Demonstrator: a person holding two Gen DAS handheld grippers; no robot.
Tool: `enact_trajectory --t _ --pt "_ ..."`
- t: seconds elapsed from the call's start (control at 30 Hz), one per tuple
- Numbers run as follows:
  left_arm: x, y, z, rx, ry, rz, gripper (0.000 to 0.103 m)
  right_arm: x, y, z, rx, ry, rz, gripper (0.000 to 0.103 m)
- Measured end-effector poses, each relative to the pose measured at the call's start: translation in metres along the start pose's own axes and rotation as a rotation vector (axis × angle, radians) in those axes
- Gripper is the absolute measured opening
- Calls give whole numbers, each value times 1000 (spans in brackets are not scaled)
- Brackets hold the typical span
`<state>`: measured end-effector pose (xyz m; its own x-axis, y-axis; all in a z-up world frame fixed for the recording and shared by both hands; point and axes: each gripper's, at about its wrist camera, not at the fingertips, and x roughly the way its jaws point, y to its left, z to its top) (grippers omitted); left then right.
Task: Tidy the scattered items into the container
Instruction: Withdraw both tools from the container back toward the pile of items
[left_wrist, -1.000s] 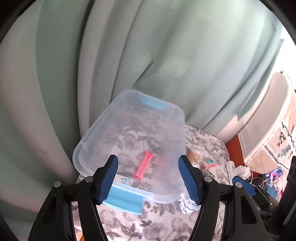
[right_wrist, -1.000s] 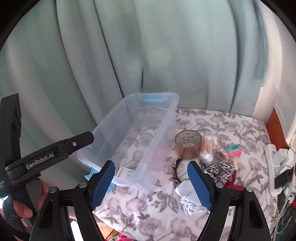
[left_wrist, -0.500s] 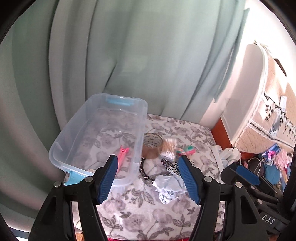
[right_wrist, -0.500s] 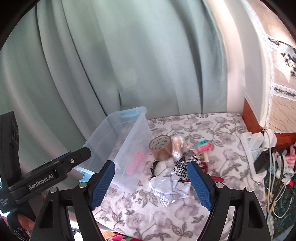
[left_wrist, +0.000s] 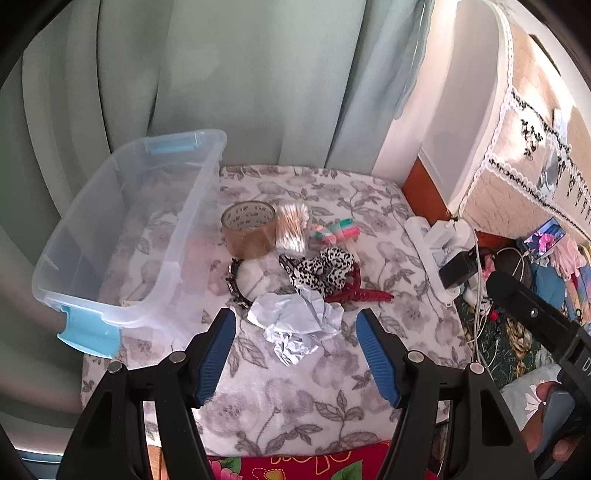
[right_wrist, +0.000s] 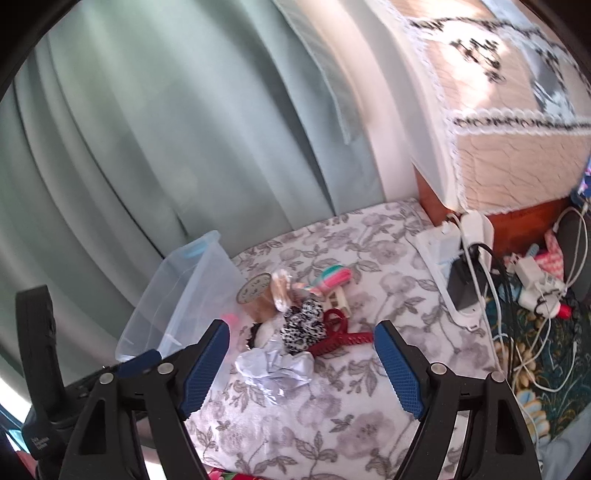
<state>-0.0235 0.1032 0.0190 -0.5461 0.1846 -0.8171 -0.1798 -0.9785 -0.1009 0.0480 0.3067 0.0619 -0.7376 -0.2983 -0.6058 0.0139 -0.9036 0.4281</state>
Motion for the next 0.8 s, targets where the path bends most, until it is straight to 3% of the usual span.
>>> enact_trajectory --t 0.5,0.8 --pt "110 -10 -24 -17 251 3 69 74 -57 -28 98 197 -44 84" --pt "151 -7 -26 -9 287 7 69 122 -62 -38 91 303 -60 84"
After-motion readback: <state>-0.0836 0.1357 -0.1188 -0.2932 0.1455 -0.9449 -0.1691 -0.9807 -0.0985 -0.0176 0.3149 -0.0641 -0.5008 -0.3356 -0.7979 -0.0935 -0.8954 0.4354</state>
